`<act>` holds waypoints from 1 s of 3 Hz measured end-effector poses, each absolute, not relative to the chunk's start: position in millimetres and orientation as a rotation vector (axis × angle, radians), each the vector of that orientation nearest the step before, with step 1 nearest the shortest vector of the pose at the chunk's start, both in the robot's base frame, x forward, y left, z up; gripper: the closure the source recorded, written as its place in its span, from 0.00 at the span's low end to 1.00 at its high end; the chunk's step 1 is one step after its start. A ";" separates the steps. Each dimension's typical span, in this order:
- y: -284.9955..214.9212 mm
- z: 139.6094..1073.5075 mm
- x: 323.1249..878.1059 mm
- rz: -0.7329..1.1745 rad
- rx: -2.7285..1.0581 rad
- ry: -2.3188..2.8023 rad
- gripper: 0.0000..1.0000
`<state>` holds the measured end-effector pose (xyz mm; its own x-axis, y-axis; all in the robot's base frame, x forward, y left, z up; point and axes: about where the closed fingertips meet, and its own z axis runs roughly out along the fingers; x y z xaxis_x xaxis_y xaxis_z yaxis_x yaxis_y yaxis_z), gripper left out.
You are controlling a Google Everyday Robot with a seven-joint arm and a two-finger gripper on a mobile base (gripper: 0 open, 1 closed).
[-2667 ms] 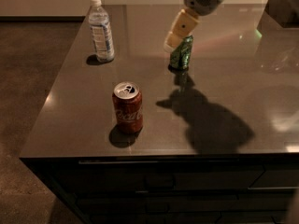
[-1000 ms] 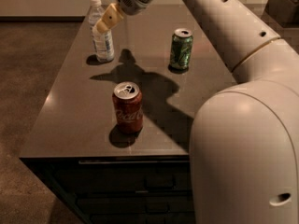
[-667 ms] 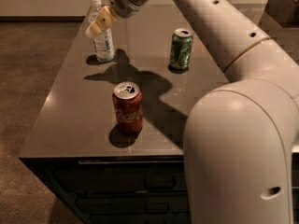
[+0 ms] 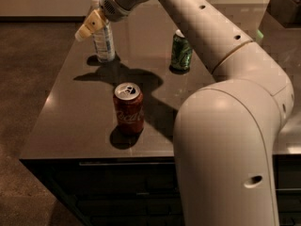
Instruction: Knock blue plastic bottle over
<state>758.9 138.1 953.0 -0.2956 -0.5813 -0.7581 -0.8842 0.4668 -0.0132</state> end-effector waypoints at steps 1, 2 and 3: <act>139.4 953.7 768.4 0.552 -1.195 2.003 0.19; 130.5 959.8 772.6 0.542 -1.181 1.998 0.41; 114.0 973.1 761.1 0.513 -1.216 1.989 0.65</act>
Offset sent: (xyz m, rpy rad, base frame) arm 0.0205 -0.0260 0.0229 0.0270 -0.0327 -0.0458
